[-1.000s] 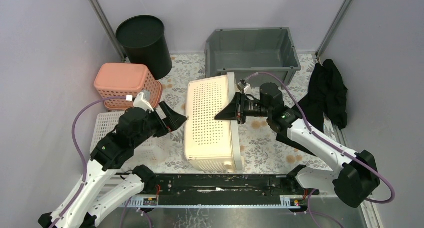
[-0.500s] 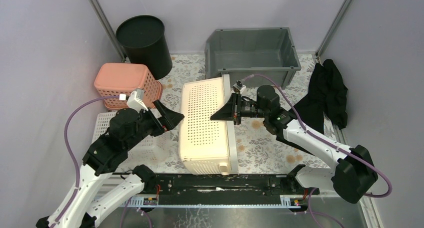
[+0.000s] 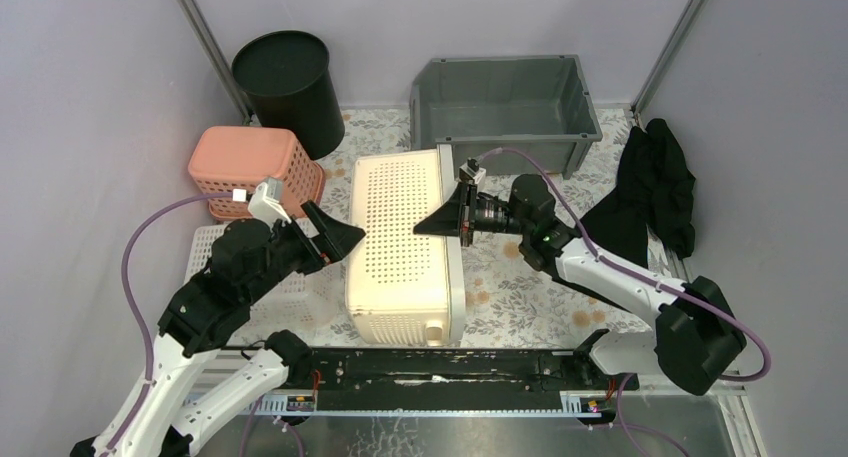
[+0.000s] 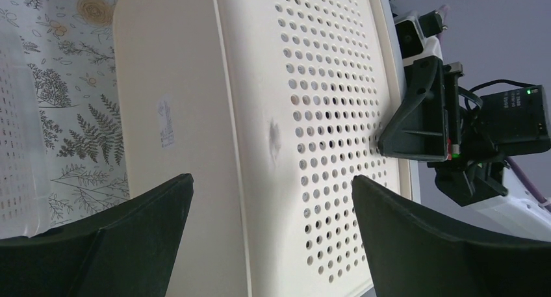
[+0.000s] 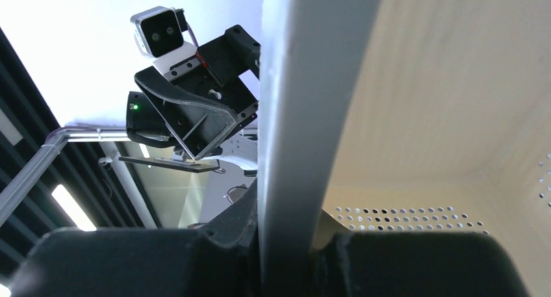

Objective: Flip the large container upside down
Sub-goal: Turn the container upside down at the center of the board.

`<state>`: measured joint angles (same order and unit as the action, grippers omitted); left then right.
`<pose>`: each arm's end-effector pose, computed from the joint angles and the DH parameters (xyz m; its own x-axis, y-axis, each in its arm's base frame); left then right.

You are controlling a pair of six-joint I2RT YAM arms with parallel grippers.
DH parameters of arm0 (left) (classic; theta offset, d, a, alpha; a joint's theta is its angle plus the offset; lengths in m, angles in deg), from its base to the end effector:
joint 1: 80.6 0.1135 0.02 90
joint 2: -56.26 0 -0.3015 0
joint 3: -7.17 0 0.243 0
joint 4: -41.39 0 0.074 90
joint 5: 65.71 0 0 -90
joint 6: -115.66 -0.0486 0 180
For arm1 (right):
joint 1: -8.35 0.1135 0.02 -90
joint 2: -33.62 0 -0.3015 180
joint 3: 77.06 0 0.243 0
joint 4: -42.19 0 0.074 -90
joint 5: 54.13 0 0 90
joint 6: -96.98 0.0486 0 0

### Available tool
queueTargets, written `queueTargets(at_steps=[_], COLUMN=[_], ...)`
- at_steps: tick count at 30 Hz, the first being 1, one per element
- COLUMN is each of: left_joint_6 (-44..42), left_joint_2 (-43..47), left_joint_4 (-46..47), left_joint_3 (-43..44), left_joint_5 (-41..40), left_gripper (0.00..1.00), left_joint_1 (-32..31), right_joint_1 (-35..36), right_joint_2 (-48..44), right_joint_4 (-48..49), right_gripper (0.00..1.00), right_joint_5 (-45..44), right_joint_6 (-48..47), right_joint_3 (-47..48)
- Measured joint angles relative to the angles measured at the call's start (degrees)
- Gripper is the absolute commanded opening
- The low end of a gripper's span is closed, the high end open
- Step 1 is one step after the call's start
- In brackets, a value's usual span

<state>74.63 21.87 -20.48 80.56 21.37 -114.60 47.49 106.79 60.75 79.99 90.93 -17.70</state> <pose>0.0619 -0.0387 0.3891 -0.6034 -0.5017 -0.6198 0.0980 0.7247 -0.6821 0.1936 0.2012 0.3531 -0.9789 0.1237 -0.1624 -0.1683 -0.0395 0.9849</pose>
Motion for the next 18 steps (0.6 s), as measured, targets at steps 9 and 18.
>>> queueTargets(at_steps=[9, 18], left_joint_6=[0.0, 0.0], left_joint_2=[0.2, 0.2], left_joint_4=[-0.1, -0.1], left_joint_3=[0.4, 0.4], left_joint_5=[0.0, -0.1], left_gripper=[1.00, 1.00], left_joint_1=[0.0, 0.0], right_joint_1=[0.7, 1.5], right_joint_2=[5.4, 12.7], right_joint_4=[16.3, 34.8], right_gripper=[0.00, 0.00], right_joint_5=[-0.5, -2.8], right_joint_6=[8.4, 16.8], right_joint_3=[-3.2, -3.9])
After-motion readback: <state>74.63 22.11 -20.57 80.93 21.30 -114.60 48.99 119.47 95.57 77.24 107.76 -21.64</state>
